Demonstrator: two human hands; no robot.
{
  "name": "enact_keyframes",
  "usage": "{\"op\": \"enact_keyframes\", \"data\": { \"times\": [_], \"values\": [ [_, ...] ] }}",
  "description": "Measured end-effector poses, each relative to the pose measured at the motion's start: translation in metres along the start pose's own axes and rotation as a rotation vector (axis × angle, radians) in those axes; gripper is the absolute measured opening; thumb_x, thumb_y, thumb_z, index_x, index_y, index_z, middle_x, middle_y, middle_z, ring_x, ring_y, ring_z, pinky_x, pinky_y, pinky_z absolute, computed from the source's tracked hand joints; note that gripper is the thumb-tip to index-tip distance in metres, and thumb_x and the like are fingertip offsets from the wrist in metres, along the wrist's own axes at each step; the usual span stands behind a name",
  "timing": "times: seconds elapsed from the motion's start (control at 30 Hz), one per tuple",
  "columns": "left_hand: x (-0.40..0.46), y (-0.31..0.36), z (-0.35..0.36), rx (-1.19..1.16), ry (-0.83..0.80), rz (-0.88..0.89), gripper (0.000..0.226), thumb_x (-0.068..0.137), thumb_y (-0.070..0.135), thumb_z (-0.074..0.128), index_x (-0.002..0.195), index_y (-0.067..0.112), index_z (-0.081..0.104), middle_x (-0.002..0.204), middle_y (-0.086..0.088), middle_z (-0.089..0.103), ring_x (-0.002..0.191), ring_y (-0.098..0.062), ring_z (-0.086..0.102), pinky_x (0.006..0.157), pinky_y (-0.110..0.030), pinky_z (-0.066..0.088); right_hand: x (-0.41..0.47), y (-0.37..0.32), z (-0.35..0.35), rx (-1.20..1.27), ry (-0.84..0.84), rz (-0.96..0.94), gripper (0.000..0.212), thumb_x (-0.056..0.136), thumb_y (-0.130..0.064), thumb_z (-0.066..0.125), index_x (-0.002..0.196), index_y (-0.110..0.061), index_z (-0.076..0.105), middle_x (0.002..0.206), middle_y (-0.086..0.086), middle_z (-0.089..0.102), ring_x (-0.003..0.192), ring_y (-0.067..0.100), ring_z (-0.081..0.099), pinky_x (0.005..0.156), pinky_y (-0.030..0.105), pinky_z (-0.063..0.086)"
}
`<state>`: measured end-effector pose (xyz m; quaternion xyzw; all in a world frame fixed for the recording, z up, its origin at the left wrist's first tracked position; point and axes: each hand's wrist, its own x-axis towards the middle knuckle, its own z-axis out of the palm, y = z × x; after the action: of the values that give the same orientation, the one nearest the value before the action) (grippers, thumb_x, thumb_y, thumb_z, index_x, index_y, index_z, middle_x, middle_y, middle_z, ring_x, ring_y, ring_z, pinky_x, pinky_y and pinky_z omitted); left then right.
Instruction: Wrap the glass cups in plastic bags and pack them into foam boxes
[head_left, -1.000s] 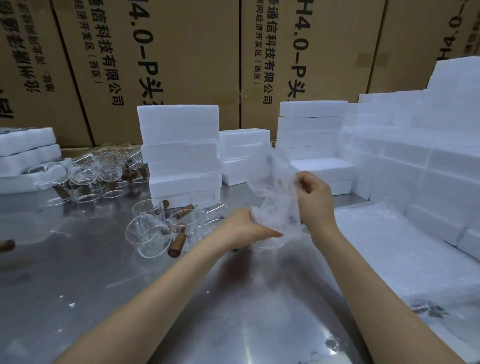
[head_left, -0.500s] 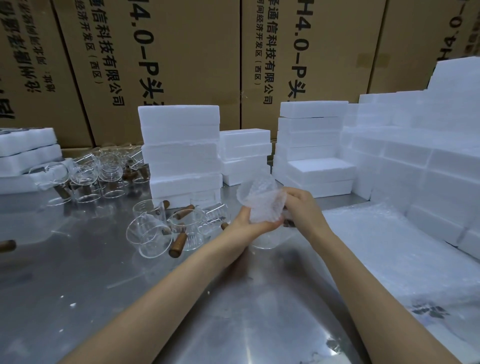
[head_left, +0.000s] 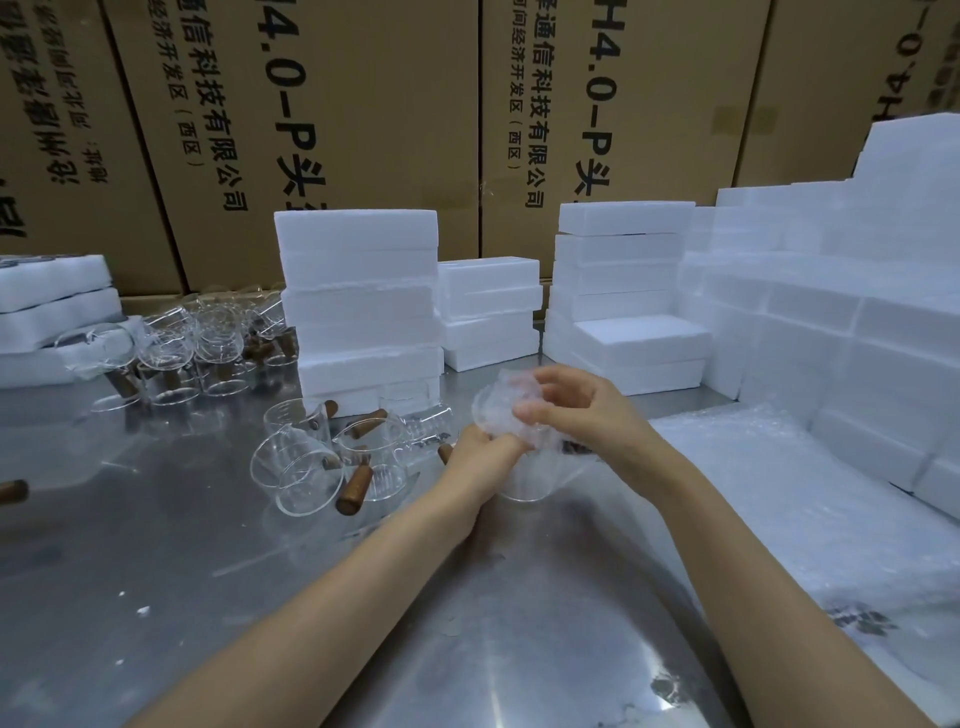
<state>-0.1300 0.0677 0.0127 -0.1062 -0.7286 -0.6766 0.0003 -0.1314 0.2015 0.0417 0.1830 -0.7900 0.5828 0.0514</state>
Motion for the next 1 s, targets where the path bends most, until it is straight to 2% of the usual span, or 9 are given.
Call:
{"op": "enact_keyframes", "data": {
  "times": [0.1,0.17,0.3,0.43,0.67,0.77,0.87,0.93,1.0],
  "values": [
    [-0.001,0.001,0.003,-0.039,0.048,-0.047,0.052,0.062,0.023,0.059,0.113,0.013,0.066,0.114,-0.012,0.068,0.115,-0.027,0.059,0.106,-0.046,0.040,0.003,0.004,-0.001,-0.047,0.035,-0.001,0.004,0.082,-0.022,0.072,0.085,-0.021,0.070,0.073,-0.011,0.067,0.066,0.001,0.059,0.057,0.015,0.045],
    [-0.001,0.003,0.005,-0.054,0.071,-0.063,0.044,0.063,0.015,0.059,0.106,0.016,0.067,0.112,-0.011,0.069,0.112,-0.027,0.060,0.107,-0.045,0.039,0.005,0.008,-0.002,-0.116,0.058,0.014,0.006,0.082,-0.023,0.071,0.077,-0.025,0.069,0.084,-0.006,0.065,0.069,0.004,0.056,0.053,0.011,0.044],
    [0.004,0.000,0.005,-0.224,0.098,-0.124,0.027,0.076,-0.002,0.050,0.096,0.012,0.063,0.098,-0.011,0.066,0.100,-0.028,0.060,0.106,-0.044,0.041,0.008,0.013,-0.001,-0.290,0.079,0.061,0.022,0.086,-0.021,0.066,0.065,-0.027,0.065,0.100,0.006,0.056,0.072,0.015,0.055,0.058,0.021,0.049],
    [0.007,0.000,0.003,-0.404,0.124,-0.116,0.018,0.088,0.003,0.045,0.084,0.009,0.061,0.103,-0.015,0.059,0.099,-0.029,0.055,0.101,-0.044,0.041,0.009,0.016,0.001,-0.467,0.090,0.082,0.023,0.082,-0.025,0.067,0.060,-0.025,0.063,0.084,-0.009,0.054,0.079,0.012,0.055,0.076,0.035,0.053],
    [-0.011,-0.006,-0.002,0.457,0.202,0.573,0.035,0.084,0.029,0.036,0.074,0.016,0.067,0.079,0.009,0.063,0.080,-0.006,0.056,0.075,-0.024,0.042,0.006,0.011,0.005,-0.585,0.109,0.089,0.047,0.083,-0.045,0.057,0.073,0.000,0.068,0.079,0.018,0.065,0.072,0.026,0.056,0.068,0.038,0.048],
    [-0.012,-0.006,-0.006,0.620,0.176,0.618,0.042,0.086,0.038,0.030,0.083,0.015,0.066,0.084,0.006,0.063,0.082,-0.012,0.057,0.074,-0.031,0.043,0.007,0.007,0.005,-0.532,0.036,0.164,0.040,0.091,-0.031,0.052,0.065,-0.001,0.053,0.063,0.011,0.044,0.062,0.018,0.037,0.058,0.029,0.030],
    [-0.013,-0.010,-0.011,0.792,0.130,0.677,0.048,0.085,0.044,0.029,0.087,0.012,0.064,0.087,0.001,0.065,0.083,-0.019,0.058,0.074,-0.033,0.043,0.006,-0.003,0.000,-0.272,0.036,0.325,0.025,0.091,-0.015,0.044,0.076,-0.005,0.061,0.073,0.013,0.056,0.061,0.019,0.040,0.049,0.022,0.033],
    [-0.012,-0.010,-0.011,0.866,0.109,0.705,0.049,0.084,0.044,0.028,0.084,0.011,0.064,0.083,0.000,0.065,0.081,-0.019,0.055,0.076,-0.026,0.036,0.004,-0.004,-0.003,-0.066,0.144,0.329,0.035,0.090,-0.016,0.038,0.091,-0.008,0.072,0.088,0.008,0.067,0.103,0.026,0.057,0.042,0.011,0.040],
    [-0.010,-0.007,-0.011,0.946,0.079,0.698,0.051,0.082,0.044,0.023,0.076,0.010,0.060,0.075,-0.003,0.061,0.078,-0.022,0.050,0.074,-0.026,0.031,0.004,-0.001,-0.004,-0.038,0.274,0.200,0.041,0.091,-0.017,0.033,0.085,-0.013,0.074,0.093,0.000,0.069,0.096,0.017,0.060,0.055,0.011,0.047]
  ]
}}
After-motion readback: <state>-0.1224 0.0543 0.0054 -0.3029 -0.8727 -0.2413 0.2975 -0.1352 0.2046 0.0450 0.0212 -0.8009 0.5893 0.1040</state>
